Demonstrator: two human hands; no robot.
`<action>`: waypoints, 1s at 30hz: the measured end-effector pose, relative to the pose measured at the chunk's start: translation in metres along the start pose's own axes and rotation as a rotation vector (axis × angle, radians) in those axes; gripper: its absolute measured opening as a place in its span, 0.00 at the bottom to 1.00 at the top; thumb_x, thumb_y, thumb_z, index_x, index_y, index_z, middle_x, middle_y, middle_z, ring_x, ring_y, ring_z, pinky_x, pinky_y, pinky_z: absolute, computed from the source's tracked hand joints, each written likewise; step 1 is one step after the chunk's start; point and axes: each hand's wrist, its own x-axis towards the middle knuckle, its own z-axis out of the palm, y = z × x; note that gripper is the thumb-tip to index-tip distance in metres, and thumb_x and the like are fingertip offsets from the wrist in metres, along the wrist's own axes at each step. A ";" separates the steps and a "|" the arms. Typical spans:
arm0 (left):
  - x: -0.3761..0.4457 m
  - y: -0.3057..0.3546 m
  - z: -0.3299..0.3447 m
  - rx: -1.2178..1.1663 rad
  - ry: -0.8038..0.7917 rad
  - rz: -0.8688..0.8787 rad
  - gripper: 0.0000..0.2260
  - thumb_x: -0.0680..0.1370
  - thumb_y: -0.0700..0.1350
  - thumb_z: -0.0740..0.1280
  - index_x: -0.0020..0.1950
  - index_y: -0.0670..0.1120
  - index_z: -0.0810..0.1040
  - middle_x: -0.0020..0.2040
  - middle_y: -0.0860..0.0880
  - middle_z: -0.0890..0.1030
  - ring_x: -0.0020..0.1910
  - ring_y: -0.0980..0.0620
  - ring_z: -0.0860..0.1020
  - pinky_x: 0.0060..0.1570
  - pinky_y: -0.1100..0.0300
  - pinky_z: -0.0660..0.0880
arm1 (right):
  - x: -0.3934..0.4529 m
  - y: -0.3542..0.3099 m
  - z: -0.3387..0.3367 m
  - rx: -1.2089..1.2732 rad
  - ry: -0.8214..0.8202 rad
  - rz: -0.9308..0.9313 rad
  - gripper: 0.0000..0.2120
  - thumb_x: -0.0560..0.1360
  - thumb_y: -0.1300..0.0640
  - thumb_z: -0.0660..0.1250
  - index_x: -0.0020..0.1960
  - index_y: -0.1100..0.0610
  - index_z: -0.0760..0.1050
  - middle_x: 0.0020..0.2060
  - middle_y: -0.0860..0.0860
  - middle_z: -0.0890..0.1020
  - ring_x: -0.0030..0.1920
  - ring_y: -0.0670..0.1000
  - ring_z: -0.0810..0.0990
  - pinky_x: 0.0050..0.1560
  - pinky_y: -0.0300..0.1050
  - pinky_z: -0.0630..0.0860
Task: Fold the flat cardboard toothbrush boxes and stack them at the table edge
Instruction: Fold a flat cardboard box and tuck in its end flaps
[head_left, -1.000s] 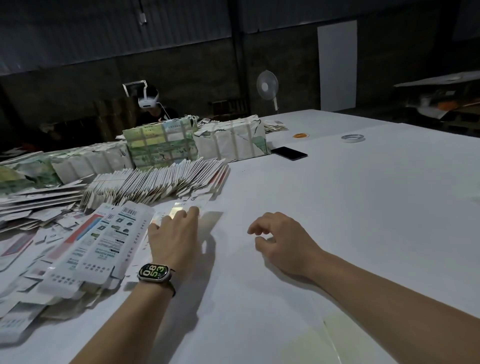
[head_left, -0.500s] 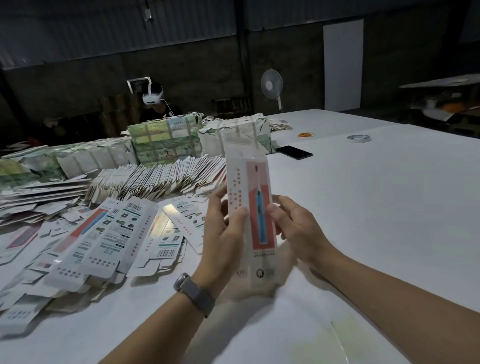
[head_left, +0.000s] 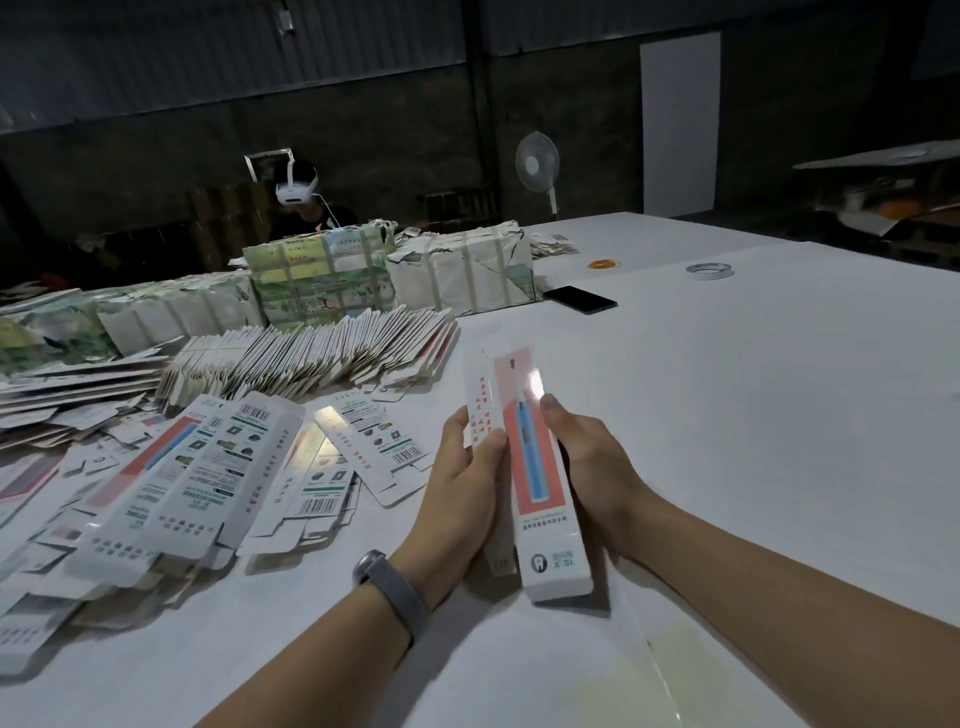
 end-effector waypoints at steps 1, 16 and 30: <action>0.000 0.000 0.000 0.006 0.006 -0.001 0.06 0.85 0.50 0.60 0.62 0.56 0.72 0.45 0.49 0.87 0.42 0.49 0.87 0.37 0.62 0.80 | 0.000 0.000 -0.001 0.019 -0.006 0.018 0.19 0.76 0.37 0.55 0.54 0.45 0.79 0.41 0.48 0.87 0.42 0.53 0.87 0.38 0.38 0.81; 0.002 -0.002 0.003 0.071 0.026 -0.017 0.13 0.82 0.58 0.64 0.55 0.49 0.70 0.40 0.52 0.86 0.38 0.51 0.86 0.34 0.64 0.79 | 0.004 0.004 -0.004 0.093 -0.003 0.047 0.20 0.70 0.34 0.58 0.50 0.44 0.81 0.44 0.49 0.88 0.44 0.54 0.87 0.38 0.39 0.81; 0.001 -0.004 0.005 0.135 0.044 0.024 0.19 0.76 0.63 0.66 0.55 0.52 0.68 0.43 0.53 0.86 0.40 0.51 0.87 0.36 0.62 0.80 | 0.009 0.010 -0.003 0.019 -0.018 0.053 0.12 0.83 0.43 0.51 0.54 0.40 0.72 0.38 0.35 0.85 0.42 0.43 0.86 0.36 0.32 0.78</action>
